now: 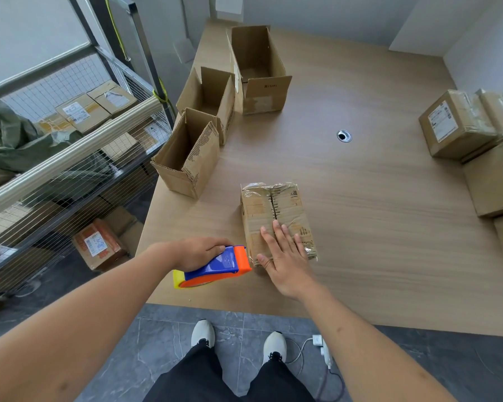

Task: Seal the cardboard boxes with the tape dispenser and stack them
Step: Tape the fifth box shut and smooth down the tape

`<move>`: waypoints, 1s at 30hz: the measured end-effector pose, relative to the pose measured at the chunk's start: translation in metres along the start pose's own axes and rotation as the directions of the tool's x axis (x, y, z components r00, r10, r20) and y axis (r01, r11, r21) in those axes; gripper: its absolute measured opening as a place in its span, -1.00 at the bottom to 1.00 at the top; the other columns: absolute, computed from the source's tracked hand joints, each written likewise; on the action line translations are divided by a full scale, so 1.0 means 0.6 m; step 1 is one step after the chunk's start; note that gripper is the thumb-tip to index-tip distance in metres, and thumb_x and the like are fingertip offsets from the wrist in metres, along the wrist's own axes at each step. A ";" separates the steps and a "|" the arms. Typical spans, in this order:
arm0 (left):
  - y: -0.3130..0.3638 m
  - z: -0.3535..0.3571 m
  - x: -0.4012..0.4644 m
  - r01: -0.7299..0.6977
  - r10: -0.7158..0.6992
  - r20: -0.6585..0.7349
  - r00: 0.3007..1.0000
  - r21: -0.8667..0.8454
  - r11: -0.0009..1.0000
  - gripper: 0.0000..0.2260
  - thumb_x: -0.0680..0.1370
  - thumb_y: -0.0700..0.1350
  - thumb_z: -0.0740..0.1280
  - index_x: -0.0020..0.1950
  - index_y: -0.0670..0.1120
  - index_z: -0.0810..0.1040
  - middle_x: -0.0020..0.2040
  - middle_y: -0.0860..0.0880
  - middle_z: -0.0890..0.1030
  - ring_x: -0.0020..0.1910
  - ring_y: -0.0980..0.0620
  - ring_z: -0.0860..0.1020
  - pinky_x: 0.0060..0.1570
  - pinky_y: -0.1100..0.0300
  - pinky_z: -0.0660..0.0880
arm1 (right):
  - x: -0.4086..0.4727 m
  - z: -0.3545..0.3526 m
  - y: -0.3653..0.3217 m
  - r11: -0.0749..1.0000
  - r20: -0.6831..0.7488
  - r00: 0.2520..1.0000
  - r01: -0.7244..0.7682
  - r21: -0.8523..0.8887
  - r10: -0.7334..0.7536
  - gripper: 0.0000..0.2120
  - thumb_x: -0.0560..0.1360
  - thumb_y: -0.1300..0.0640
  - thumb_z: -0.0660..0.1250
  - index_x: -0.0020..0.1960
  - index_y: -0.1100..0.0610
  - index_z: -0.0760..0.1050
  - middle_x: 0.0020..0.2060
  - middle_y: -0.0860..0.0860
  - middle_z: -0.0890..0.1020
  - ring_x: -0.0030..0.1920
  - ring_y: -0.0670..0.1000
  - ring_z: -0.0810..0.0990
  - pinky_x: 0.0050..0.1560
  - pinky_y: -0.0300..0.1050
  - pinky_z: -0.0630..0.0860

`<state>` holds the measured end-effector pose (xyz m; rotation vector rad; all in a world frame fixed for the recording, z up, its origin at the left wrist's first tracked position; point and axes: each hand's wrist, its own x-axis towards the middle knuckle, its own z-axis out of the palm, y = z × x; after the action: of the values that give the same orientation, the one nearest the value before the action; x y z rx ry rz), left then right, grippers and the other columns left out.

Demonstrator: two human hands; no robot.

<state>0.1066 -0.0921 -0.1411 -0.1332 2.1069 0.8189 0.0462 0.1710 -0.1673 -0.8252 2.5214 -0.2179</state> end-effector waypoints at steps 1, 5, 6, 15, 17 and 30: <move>-0.005 0.001 0.002 0.023 -0.019 -0.064 0.998 0.059 0.998 -0.62 0.74 0.11 0.01 0.56 0.16 0.26 0.35 0.04 0.50 0.23 -0.02 0.50 0.23 0.02 0.39 | 0.000 0.000 0.001 1.000 0.007 1.000 0.002 0.005 -0.002 -0.39 0.68 -0.28 -0.10 0.63 -0.21 -0.30 0.60 -0.12 -0.36 0.57 -0.10 -0.42 0.55 0.01 -0.43; -0.059 -0.002 -0.002 0.050 -0.041 -0.226 0.973 0.035 0.998 -0.63 0.74 0.07 0.00 0.54 0.16 0.29 0.33 0.03 0.53 0.24 -0.05 0.51 0.29 0.01 0.37 | 0.001 0.001 0.000 1.000 -0.003 1.000 -0.004 0.002 0.004 -0.39 0.68 -0.28 -0.10 0.63 -0.21 -0.29 0.60 -0.12 -0.35 0.57 -0.10 -0.42 0.55 0.02 -0.43; -0.066 -0.005 -0.005 0.030 -0.025 -0.243 0.970 0.018 0.999 -0.65 0.74 0.09 0.00 0.53 0.20 0.29 0.29 0.02 0.57 0.18 -0.05 0.54 0.26 -0.02 0.41 | 0.002 0.001 -0.001 1.000 -0.005 1.000 -0.012 0.006 0.012 -0.38 0.68 -0.28 -0.10 0.63 -0.21 -0.28 0.60 -0.13 -0.35 0.57 -0.10 -0.42 0.55 0.02 -0.43; -0.047 0.013 0.007 0.115 0.032 -0.447 0.894 0.298 0.948 -0.48 0.67 0.25 0.11 0.59 0.38 0.00 0.05 -0.07 0.39 0.00 -0.10 0.45 0.06 0.04 0.43 | -0.002 -0.003 -0.008 0.997 -0.012 1.000 -0.021 0.075 0.022 -0.38 0.67 -0.30 -0.08 0.64 -0.20 -0.19 0.62 -0.14 -0.29 0.58 -0.13 -0.40 0.56 0.02 -0.40; -0.047 0.028 0.013 0.130 0.038 -0.497 0.867 0.299 0.945 -0.44 0.65 0.23 0.21 0.60 0.34 0.05 0.09 -0.09 0.41 0.03 -0.13 0.46 0.10 0.04 0.42 | -0.003 -0.004 -0.009 0.996 -0.030 0.999 -0.024 0.091 0.027 -0.37 0.65 -0.33 -0.05 0.64 -0.21 -0.16 0.63 -0.14 -0.26 0.58 -0.13 -0.37 0.56 0.00 -0.41; -0.028 0.060 0.038 0.097 0.082 -0.609 0.789 0.256 0.962 -0.41 0.58 0.18 0.36 0.57 0.23 0.25 0.15 -0.12 0.39 0.07 -0.13 0.48 0.14 0.03 0.50 | -0.001 0.015 -0.055 0.990 -0.176 0.974 -0.140 0.016 0.141 -0.22 0.53 -0.36 0.10 0.64 -0.09 -0.04 0.66 -0.01 -0.13 0.64 0.03 -0.22 0.58 0.14 -0.33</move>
<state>0.1227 -0.0794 -0.1817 -0.2926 2.8173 0.4966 0.0680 0.1446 -0.1653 -0.6469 2.7314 -0.2587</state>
